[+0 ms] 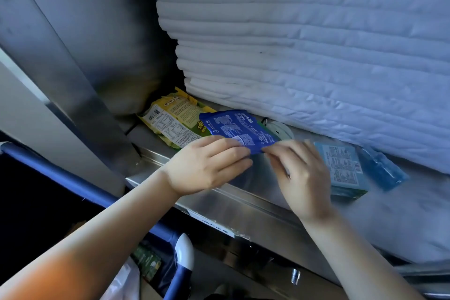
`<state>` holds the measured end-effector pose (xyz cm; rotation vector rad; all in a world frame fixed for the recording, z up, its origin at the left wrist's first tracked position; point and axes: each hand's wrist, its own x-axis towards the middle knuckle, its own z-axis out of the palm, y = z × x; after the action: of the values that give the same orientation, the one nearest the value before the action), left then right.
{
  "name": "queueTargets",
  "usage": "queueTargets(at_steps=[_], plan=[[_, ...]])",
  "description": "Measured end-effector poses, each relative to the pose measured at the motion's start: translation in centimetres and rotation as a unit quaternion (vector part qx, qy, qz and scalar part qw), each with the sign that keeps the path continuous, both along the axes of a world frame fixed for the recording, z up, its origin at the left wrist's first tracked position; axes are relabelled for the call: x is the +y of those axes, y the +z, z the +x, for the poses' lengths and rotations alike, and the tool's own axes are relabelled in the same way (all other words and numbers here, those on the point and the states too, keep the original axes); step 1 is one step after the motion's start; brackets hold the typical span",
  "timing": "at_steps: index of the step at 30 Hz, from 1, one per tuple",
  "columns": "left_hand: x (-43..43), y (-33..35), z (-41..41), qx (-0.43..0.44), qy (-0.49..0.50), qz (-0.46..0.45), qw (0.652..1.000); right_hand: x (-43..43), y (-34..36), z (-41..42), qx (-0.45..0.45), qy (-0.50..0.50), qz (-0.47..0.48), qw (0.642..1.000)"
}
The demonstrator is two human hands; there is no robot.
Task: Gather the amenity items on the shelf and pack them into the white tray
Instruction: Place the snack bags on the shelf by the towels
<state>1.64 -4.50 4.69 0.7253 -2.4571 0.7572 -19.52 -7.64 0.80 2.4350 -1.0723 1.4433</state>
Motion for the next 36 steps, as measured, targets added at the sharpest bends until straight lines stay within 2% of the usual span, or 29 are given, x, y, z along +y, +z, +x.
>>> queueTargets(at_steps=[12,19,23,27,29,32,36], plan=[[-1.8,5.3,-1.3,0.069,0.034,-0.044,0.996,-3.1,6.6,1.4,-0.096,-0.016,-0.034,0.995],[-2.0,5.5,-0.8,0.091,0.04,-0.055,0.993,-3.5,8.4,2.0,-0.086,-0.003,-0.057,0.995],[-2.2,5.0,-0.1,0.109,0.079,-0.053,0.99,-3.8,8.4,3.2,-0.082,0.013,-0.027,0.996],[-2.4,4.4,0.9,0.135,0.115,-0.055,0.983,-3.0,6.3,4.8,-0.096,0.024,0.05,0.994],[-2.4,4.0,1.5,0.139,0.13,-0.046,0.981,-2.1,4.3,5.5,-0.074,0.018,0.095,0.993],[-2.3,3.0,2.4,0.14,0.156,-0.022,0.977,-1.2,1.2,6.4,0.024,-0.004,0.167,0.986],[-1.8,1.2,3.6,0.131,0.19,0.025,0.973,-1.1,-1.3,7.0,0.142,-0.016,0.243,0.959]])
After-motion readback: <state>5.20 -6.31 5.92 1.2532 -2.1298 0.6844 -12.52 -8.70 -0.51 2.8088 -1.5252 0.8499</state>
